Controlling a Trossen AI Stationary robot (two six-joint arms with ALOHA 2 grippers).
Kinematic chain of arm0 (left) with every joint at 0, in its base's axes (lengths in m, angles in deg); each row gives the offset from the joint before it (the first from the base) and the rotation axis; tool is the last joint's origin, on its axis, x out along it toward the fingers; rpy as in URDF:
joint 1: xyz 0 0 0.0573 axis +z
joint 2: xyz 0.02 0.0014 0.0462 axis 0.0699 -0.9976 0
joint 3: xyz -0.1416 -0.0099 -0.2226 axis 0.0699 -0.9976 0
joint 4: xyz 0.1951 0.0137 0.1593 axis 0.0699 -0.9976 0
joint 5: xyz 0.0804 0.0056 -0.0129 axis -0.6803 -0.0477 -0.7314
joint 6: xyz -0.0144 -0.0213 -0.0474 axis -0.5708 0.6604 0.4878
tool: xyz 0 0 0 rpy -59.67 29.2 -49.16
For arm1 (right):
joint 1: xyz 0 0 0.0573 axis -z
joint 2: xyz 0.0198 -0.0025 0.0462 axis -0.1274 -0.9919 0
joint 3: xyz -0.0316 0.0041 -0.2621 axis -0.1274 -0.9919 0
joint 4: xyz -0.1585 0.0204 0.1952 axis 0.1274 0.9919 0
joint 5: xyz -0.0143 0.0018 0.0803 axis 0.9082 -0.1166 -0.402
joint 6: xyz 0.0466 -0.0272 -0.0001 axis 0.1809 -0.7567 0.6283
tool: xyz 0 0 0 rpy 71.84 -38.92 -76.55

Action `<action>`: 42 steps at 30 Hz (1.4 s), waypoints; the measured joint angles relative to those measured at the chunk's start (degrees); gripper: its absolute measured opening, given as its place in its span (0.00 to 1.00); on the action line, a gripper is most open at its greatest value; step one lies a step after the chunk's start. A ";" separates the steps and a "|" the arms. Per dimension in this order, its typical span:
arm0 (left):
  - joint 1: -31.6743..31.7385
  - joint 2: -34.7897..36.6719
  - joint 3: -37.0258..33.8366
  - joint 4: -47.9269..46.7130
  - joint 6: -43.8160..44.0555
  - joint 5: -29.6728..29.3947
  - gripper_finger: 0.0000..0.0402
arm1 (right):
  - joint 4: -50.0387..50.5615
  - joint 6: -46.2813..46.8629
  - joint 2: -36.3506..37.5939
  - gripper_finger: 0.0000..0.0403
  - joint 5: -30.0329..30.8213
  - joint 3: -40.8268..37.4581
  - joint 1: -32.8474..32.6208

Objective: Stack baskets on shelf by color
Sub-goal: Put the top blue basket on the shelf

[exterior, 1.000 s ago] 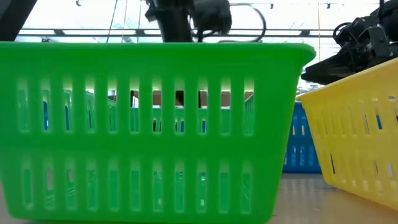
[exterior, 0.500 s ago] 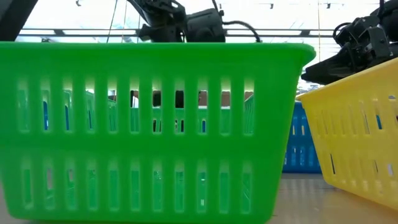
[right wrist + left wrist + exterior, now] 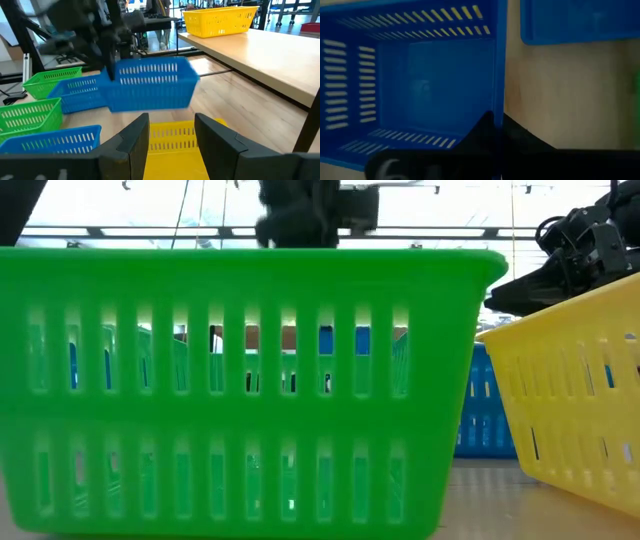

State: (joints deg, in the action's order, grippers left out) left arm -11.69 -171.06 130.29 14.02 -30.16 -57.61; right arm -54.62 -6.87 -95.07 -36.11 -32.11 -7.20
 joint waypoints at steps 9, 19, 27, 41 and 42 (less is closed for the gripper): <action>1.16 -0.02 12.19 -9.33 -2.30 -6.69 0.02 | 0.00 0.32 0.00 0.41 0.00 0.00 0.00; 12.07 0.00 16.31 -11.43 -6.50 -7.72 0.02 | 0.06 1.05 0.00 0.41 -0.07 0.00 0.00; 20.37 -0.02 15.75 -11.57 -12.54 -3.55 0.02 | 0.55 0.93 -0.07 0.41 -0.07 0.00 0.00; 24.28 -0.02 15.75 -11.48 -15.56 1.28 0.02 | 1.20 0.83 -0.09 0.41 -0.04 0.00 0.00; 24.28 -0.03 15.75 -11.46 -15.29 1.53 0.03 | 1.20 0.83 -0.09 0.41 -0.04 0.00 0.00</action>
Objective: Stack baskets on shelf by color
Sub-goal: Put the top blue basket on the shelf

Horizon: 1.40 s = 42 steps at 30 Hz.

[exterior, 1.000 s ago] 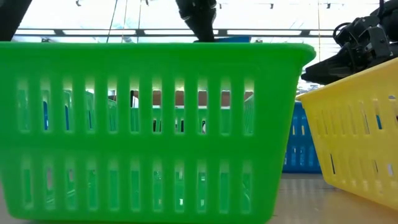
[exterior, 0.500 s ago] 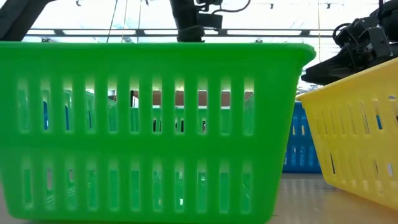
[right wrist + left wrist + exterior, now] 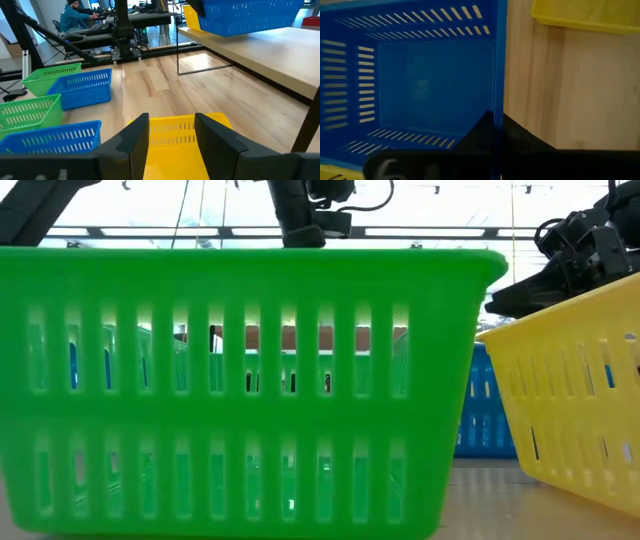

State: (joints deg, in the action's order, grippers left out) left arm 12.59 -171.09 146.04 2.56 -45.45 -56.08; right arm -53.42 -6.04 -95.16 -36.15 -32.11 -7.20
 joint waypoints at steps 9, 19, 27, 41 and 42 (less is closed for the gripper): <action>0.00 0.00 0.00 1.33 1.68 0.04 0.16 | 0.00 0.00 0.00 0.41 0.02 0.00 0.00; 0.02 0.01 0.00 2.01 1.72 -4.79 0.25 | 0.00 0.01 0.00 0.41 0.02 0.00 0.00; 0.01 0.01 -0.01 2.07 1.85 -4.76 0.24 | 0.00 0.02 0.00 0.41 0.02 0.00 0.00; -2.56 0.00 -0.02 2.21 3.20 -4.50 0.24 | 0.00 0.02 0.00 0.41 0.02 0.00 0.01; -2.70 -0.01 -0.02 2.21 3.18 -4.52 0.24 | 0.00 0.02 0.00 0.41 0.03 0.00 0.00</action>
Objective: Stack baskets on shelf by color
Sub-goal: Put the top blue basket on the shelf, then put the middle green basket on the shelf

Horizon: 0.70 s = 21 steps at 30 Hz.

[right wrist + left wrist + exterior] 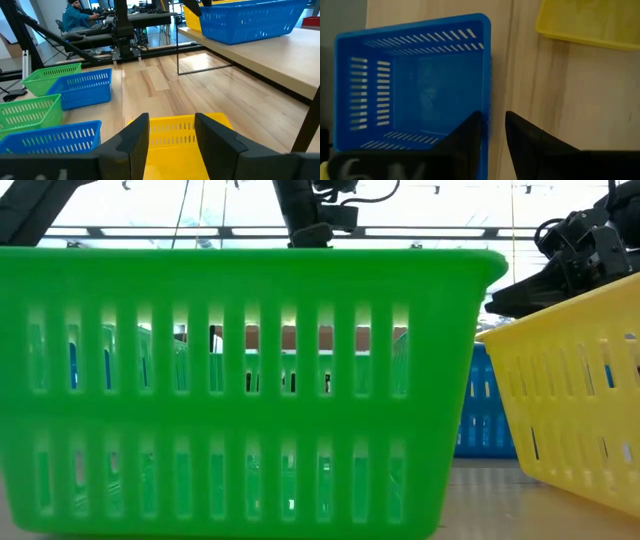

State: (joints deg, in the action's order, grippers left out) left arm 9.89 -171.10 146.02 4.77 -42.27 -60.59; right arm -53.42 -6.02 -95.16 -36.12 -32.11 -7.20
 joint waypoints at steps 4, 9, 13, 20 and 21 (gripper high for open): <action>-0.25 0.02 0.00 -0.10 -0.04 -2.34 0.24 | 0.00 0.38 0.00 0.41 0.01 0.00 0.00; -0.56 0.00 1.46 -1.83 -0.63 -7.02 0.25 | 0.00 0.39 0.00 0.41 0.00 0.00 0.01; -1.59 -0.03 5.64 -3.09 -0.46 -8.33 0.25 | 0.02 0.39 0.00 0.41 0.02 0.00 0.02; -6.57 0.06 9.49 -1.72 1.58 -3.53 0.25 | 0.02 0.42 0.00 0.41 0.00 0.00 0.00; -7.49 0.04 9.49 -1.66 1.78 -3.56 0.25 | 0.03 0.42 0.00 0.41 0.00 0.00 0.01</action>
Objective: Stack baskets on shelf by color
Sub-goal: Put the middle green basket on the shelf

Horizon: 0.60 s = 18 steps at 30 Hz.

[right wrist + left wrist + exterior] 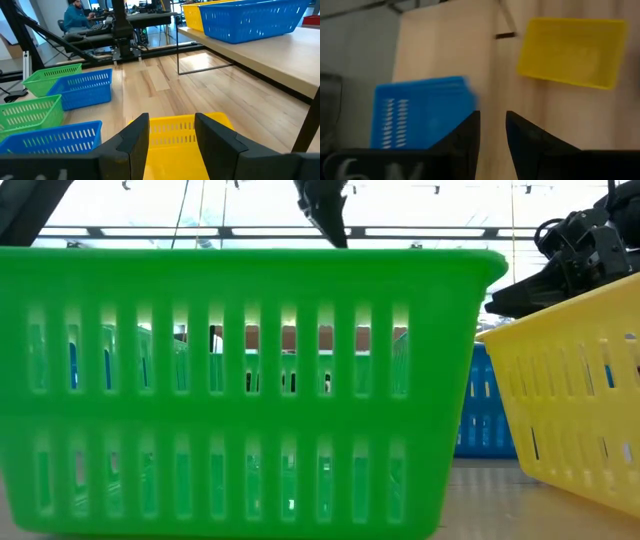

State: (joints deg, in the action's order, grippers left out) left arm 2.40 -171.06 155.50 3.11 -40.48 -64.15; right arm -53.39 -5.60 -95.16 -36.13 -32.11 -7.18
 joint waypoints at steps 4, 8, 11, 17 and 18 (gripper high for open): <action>-3.66 0.00 -0.02 0.40 3.06 0.08 0.26 | 0.06 0.00 0.00 0.41 0.00 0.00 -0.01; -7.76 -0.30 -0.02 1.08 6.41 2.62 0.26 | 0.04 0.00 0.00 0.41 0.00 0.00 0.01; -11.28 -1.46 -0.13 1.58 8.83 6.85 0.26 | 0.03 0.02 0.00 0.41 0.00 0.00 -0.01; -18.58 -6.27 -0.11 0.38 11.59 8.09 0.25 | 0.49 0.18 -0.32 0.41 0.13 0.00 0.01; -19.51 -7.15 -0.11 -0.30 12.50 8.10 0.25 | 0.06 0.21 -0.68 0.41 0.15 0.00 -0.01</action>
State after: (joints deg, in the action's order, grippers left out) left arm -17.11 -178.21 155.39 2.81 -27.99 -56.05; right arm -53.33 -5.39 -95.84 -35.98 -32.11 -7.19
